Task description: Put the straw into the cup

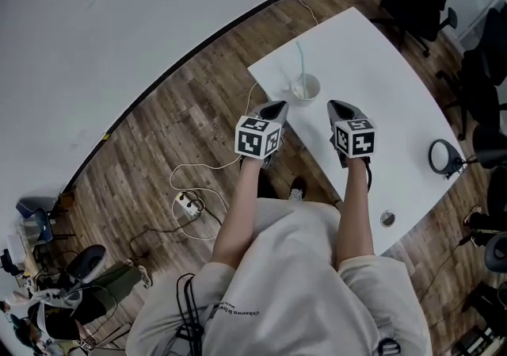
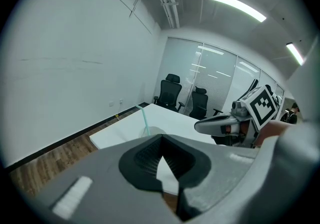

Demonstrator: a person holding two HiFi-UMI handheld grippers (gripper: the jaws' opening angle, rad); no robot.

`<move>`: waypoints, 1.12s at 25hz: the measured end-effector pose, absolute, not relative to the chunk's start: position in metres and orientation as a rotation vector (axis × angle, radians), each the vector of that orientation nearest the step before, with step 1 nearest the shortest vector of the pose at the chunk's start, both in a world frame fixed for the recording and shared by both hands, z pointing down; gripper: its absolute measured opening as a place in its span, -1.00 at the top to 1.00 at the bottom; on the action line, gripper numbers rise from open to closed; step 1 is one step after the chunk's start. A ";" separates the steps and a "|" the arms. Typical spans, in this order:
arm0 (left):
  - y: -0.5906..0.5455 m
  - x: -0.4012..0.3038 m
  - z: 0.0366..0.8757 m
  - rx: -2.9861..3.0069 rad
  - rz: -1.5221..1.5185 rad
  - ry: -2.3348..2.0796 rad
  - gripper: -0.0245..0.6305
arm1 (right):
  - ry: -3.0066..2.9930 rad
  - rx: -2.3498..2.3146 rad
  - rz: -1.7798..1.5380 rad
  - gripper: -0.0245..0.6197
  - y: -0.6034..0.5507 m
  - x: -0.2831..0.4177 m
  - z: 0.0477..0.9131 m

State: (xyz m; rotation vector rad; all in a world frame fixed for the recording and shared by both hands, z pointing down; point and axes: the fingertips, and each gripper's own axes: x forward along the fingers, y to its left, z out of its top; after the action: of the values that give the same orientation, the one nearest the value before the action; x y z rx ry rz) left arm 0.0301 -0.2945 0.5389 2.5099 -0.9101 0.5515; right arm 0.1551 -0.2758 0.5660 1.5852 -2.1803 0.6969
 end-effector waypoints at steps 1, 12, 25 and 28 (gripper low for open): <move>-0.293 0.031 0.538 2.513 0.552 -0.908 0.92 | -2.186 1.577 0.695 0.85 -0.275 0.154 0.566; -0.293 0.021 0.531 2.527 0.548 -0.909 0.92 | -2.196 1.546 0.643 0.85 -0.274 0.141 0.563; -0.294 0.022 0.537 2.533 0.536 -0.879 0.92 | -2.206 1.589 0.667 0.85 -0.286 0.145 0.553; -0.292 0.022 0.538 2.546 0.560 -0.860 0.92 | -2.194 1.605 0.669 0.85 -0.291 0.151 0.550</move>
State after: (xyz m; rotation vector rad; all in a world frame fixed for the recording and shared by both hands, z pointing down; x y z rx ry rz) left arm 0.0221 -0.2916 0.5382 2.5461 -0.8605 0.5601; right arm 0.1508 -0.2907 0.5505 1.6049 -2.1943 0.6692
